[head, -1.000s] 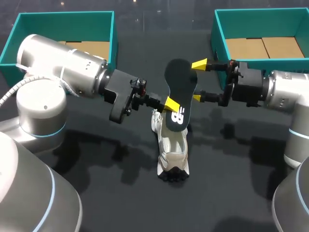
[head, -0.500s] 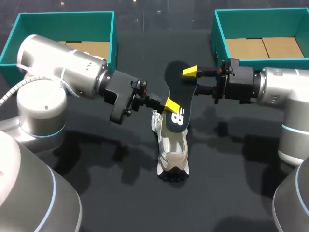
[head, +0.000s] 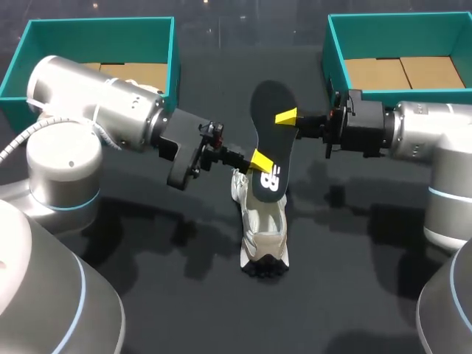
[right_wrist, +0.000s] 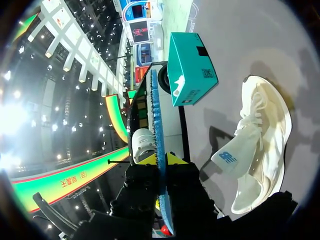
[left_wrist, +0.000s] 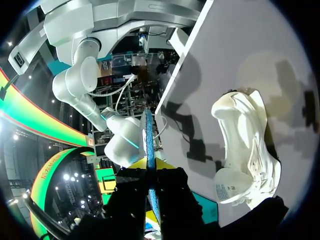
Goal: Take the shoe out of the shoebox, open the shoe tongue, remove and reinsert the insole, then place the shoe into the shoebox
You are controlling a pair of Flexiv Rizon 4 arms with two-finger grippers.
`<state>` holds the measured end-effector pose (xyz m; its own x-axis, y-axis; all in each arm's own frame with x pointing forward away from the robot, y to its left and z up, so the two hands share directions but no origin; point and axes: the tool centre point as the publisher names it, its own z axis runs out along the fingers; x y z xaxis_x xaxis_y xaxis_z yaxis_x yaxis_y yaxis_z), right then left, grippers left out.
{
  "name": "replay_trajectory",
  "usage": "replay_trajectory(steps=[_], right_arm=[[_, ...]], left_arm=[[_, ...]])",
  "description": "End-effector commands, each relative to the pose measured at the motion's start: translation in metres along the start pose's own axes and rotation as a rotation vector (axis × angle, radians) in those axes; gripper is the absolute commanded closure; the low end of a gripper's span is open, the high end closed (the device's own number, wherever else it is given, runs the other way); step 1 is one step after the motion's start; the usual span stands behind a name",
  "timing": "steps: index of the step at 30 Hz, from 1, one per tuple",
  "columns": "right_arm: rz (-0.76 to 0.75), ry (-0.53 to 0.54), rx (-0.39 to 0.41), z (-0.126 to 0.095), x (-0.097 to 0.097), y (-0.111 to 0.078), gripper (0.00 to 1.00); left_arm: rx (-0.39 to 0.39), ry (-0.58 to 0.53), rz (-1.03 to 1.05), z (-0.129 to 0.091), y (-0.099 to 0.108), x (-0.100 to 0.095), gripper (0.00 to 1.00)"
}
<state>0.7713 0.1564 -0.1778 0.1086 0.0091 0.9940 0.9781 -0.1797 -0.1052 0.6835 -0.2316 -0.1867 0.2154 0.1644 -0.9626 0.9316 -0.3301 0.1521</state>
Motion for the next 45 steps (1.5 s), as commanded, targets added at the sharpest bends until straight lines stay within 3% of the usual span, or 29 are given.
replay_trajectory(steps=[1,5,6,7,8,15,19,23,24,38,43,45], right_arm=[[-0.003,-0.005,0.006,0.003,-0.001,0.0,1.0],[-0.014,-0.006,0.01,0.004,-0.001,0.0,1.0],[-0.017,-0.006,0.01,0.004,-0.001,0.0,1.0],[-0.02,-0.005,0.011,0.004,-0.001,0.0,1.0],[-0.024,-0.004,0.012,0.003,-0.001,0.0,1.0],[-0.049,-0.007,0.023,0.001,-0.006,0.0,1.0],[-0.077,-0.01,0.027,-0.003,-0.01,-0.001,1.0],[-0.093,-0.027,0.025,-0.005,-0.016,-0.002,1.0],[-0.095,-0.036,0.021,-0.006,-0.018,-0.002,1.0],[-0.117,-0.063,0.006,-0.006,-0.026,-0.002,1.0],[-0.128,-0.062,0.018,-0.004,-0.028,-0.009,1.0],[-0.138,-0.058,0.03,-0.003,-0.03,-0.013,1.0]], left_arm=[[-0.002,0.0,0.0,0.0,0.001,0.001,1.0],[-0.004,-0.002,-0.005,-0.001,0.001,0.002,1.0],[-0.003,-0.002,-0.008,-0.001,0.001,0.002,0.8],[-0.003,-0.001,-0.011,-0.002,0.0,0.001,0.49],[-0.002,-0.001,-0.014,-0.003,0.0,0.001,0.0],[-0.013,-0.011,-0.06,-0.021,-0.004,-0.001,0.0],[0.019,-0.007,-0.12,-0.037,-0.007,-0.004,0.0],[0.056,0.172,-0.176,-0.053,-0.007,-0.011,0.0],[0.018,0.243,-0.196,-0.058,-0.007,-0.015,0.0],[0.018,0.243,-0.196,-0.058,-0.007,-0.015,0.0],[-0.025,0.372,-0.296,-0.079,0.013,-0.029,0.0],[0.0,0.405,-0.327,-0.09,0.019,-0.034,0.0]])
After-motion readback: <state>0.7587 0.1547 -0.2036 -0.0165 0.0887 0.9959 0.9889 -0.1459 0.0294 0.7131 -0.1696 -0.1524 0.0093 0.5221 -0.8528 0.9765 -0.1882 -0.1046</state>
